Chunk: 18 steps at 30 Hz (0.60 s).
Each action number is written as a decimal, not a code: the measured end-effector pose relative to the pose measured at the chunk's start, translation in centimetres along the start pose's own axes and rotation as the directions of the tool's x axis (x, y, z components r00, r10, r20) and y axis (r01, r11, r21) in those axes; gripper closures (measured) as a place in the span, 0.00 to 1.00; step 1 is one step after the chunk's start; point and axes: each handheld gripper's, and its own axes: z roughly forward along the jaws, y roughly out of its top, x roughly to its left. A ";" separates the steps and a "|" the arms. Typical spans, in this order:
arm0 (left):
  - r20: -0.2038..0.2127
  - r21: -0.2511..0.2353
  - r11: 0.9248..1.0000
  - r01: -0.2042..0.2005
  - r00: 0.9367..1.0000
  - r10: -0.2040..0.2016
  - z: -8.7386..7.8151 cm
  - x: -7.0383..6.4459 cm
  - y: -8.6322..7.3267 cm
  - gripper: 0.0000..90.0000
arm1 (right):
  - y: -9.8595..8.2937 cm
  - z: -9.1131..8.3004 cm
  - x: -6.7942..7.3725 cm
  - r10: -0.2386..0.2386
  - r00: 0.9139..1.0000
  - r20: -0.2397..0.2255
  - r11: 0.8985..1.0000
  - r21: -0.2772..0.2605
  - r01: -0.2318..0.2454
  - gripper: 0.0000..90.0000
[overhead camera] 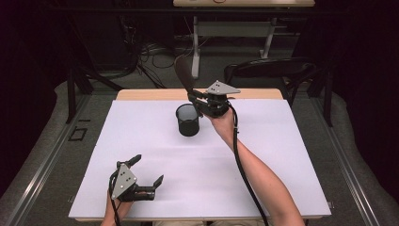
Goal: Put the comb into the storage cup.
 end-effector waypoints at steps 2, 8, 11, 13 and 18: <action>0.000 0.000 1.000 -0.001 1.000 0.001 0.0 0.0 0.0 0.00 | 0.0 0.0 0.0 0.003 1.000 0.001 1.000 -0.003 -0.003 0.81; 0.000 0.001 1.000 -0.001 1.000 0.001 0.0 0.0 0.0 0.00 | 0.2 0.0 -0.2 0.010 1.000 0.002 1.000 -0.012 -0.010 0.81; 0.000 0.001 1.000 0.000 1.000 0.000 0.0 0.0 0.0 0.00 | 0.3 0.1 -0.3 0.012 1.000 0.004 1.000 -0.019 -0.011 0.81; 0.001 0.001 1.000 -0.001 1.000 0.001 0.0 0.0 0.0 0.00 | 0.4 0.2 -0.3 0.013 1.000 0.004 1.000 -0.024 -0.013 0.81; -0.001 -0.002 1.000 -0.001 1.000 0.001 0.0 0.0 0.0 0.00 | 0.6 0.5 -0.1 0.004 1.000 -0.001 1.000 -0.026 -0.004 0.81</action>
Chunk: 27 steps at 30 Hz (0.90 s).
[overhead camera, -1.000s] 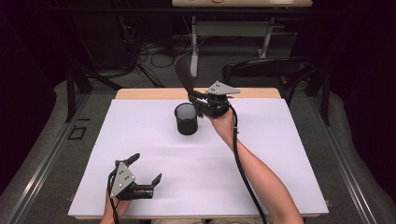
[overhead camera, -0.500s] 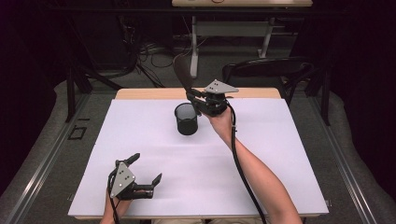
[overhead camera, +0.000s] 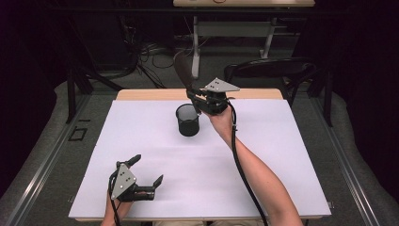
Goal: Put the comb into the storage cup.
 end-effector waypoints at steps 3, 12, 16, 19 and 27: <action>-0.001 0.001 1.000 0.003 1.000 -0.003 0.0 0.0 0.0 0.00 | 0.1 0.3 0.1 -0.003 1.000 -0.004 1.000 -0.006 0.003 0.81; 0.000 0.003 1.000 0.002 1.000 -0.002 0.0 0.0 0.0 0.00 | 0.2 0.4 0.1 -0.010 1.000 -0.006 1.000 -0.025 0.010 0.81; -0.001 0.005 1.000 0.001 1.000 -0.001 0.0 0.0 0.0 0.00 | 0.2 0.5 0.0 -0.022 1.000 -0.005 0.999 -0.032 0.022 0.81; 0.000 0.005 1.000 0.002 1.000 -0.002 0.0 0.0 0.0 0.00 | 0.0 0.6 -0.1 -0.014 1.000 0.000 0.999 -0.040 0.014 0.81; 0.000 0.002 1.000 0.002 1.000 -0.002 0.0 0.1 0.0 0.00 | -0.5 1.2 -0.5 -0.017 1.000 0.014 0.999 -0.047 0.018 0.81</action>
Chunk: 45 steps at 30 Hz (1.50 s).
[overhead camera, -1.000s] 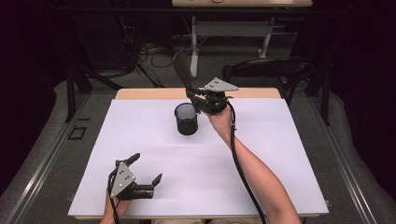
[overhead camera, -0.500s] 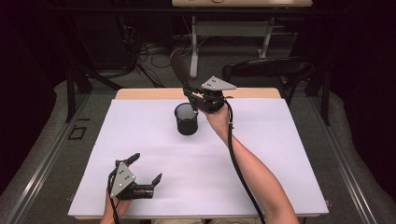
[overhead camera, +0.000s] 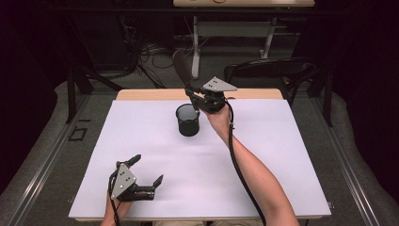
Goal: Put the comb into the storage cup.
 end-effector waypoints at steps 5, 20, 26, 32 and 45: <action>-0.004 0.001 1.000 -0.001 1.000 0.001 0.0 0.0 0.0 0.00 | -0.1 0.1 0.0 0.001 1.000 -0.001 1.000 -0.003 -0.001 0.81; -0.003 -0.003 1.000 -0.001 1.000 0.001 0.0 0.0 0.0 0.00 | -0.3 0.8 0.2 -0.003 1.000 -0.003 1.000 -0.019 0.003 0.81; 0.000 0.000 1.000 0.000 1.000 0.000 0.0 0.0 0.0 0.00 | -0.4 1.1 0.2 -0.009 1.000 -0.008 1.000 -0.025 0.009 0.81; -0.001 -0.002 1.000 0.002 1.000 -0.002 0.0 0.0 0.0 0.00 | -0.3 1.3 0.4 -0.017 1.000 -0.015 0.999 -0.033 0.017 0.81; -0.002 -0.003 1.000 -0.001 1.000 0.001 0.0 0.0 0.0 0.00 | -0.6 1.6 0.3 -0.014 1.000 -0.018 0.999 -0.034 0.013 0.81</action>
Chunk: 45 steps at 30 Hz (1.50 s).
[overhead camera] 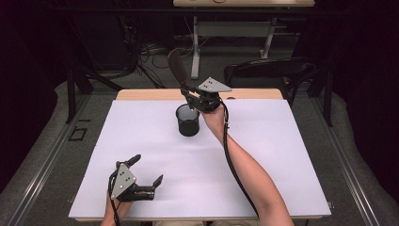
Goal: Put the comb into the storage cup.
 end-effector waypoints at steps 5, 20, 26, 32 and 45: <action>-0.001 0.000 1.000 0.000 1.000 0.000 0.0 0.0 0.0 0.00 | -0.1 0.2 0.0 -0.001 1.000 -0.007 1.000 0.002 0.002 0.81; 0.002 0.000 1.000 0.003 1.000 -0.003 0.0 0.0 0.0 0.00 | -0.6 0.6 0.0 0.006 1.000 -0.013 1.000 0.001 -0.006 0.81; 0.001 -0.002 1.000 0.005 1.000 -0.005 0.0 0.0 0.0 0.00 | -0.9 0.8 0.0 0.009 1.000 -0.016 1.000 0.004 -0.009 0.81; 0.001 -0.004 1.000 0.005 1.000 -0.005 0.0 0.0 0.0 0.00 | -1.1 1.0 0.1 0.010 1.000 -0.020 1.000 0.008 -0.010 0.81; -0.001 -0.006 1.000 0.005 1.000 -0.005 -0.1 0.0 0.0 0.00 | -1.6 1.3 0.1 0.018 0.999 -0.026 1.000 0.019 -0.017 0.81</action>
